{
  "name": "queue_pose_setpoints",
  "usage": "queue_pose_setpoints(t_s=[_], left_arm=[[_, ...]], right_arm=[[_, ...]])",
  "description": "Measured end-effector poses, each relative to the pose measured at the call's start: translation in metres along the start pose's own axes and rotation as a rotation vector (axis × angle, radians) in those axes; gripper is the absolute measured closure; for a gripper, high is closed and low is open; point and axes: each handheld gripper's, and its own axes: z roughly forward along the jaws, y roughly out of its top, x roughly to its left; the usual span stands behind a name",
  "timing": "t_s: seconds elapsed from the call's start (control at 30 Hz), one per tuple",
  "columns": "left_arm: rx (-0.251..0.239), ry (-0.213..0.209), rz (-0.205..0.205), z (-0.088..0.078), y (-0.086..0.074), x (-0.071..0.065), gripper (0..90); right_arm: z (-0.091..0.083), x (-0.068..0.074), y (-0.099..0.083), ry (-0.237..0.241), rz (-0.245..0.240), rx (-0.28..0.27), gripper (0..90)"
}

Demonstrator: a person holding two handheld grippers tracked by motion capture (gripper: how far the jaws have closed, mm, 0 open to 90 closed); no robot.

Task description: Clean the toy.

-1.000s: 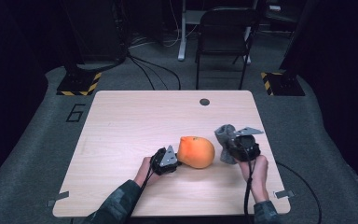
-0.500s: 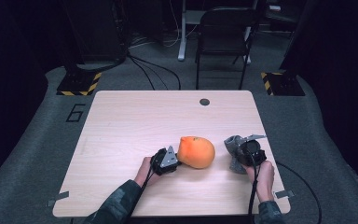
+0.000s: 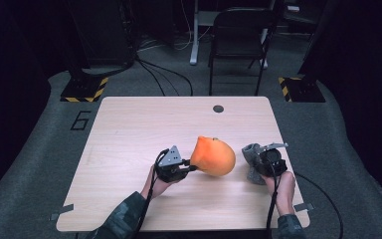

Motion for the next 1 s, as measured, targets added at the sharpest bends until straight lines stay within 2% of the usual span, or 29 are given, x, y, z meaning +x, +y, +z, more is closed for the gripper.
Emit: queue_pose_setpoints(t_s=[0.27,0.3,0.47,0.57,0.6,0.7,0.8,0.87,1.0], left_arm=[[0.049,-0.030,-0.177,-0.006,0.004,0.005,76.4],[0.056,-0.018,-0.195,-0.006,0.004,0.005,76.3],[0.106,-0.024,-0.306,-0.002,-0.004,0.010,76.1],[0.123,-0.051,-0.374,0.001,-0.011,0.017,76.0],[0.131,-0.048,-0.390,0.003,-0.014,0.020,76.0],[0.152,-0.050,-0.431,0.009,-0.023,0.026,75.5],[0.165,-0.057,-0.454,0.014,-0.030,0.029,74.4],[0.163,-0.049,-0.448,0.013,-0.029,0.029,73.9],[0.164,-0.034,-0.421,0.014,-0.027,0.026,73.1]], right_arm=[[0.001,0.002,0.000,-0.003,-0.005,0.003,69.6],[0.001,0.002,0.000,-0.004,-0.001,0.005,69.6],[0.002,0.004,0.000,-0.008,-0.017,0.007,69.6],[0.002,0.005,0.000,-0.010,-0.009,0.009,69.6],[0.002,0.005,0.001,-0.010,-0.012,0.008,69.6],[0.004,0.005,0.001,-0.009,-0.020,0.010,69.6],[0.003,0.009,0.003,-0.006,-0.017,0.011,69.7],[0.001,0.012,0.005,0.003,-0.024,0.002,69.6],[-0.015,0.026,0.017,0.062,-0.026,-0.057,69.6]])
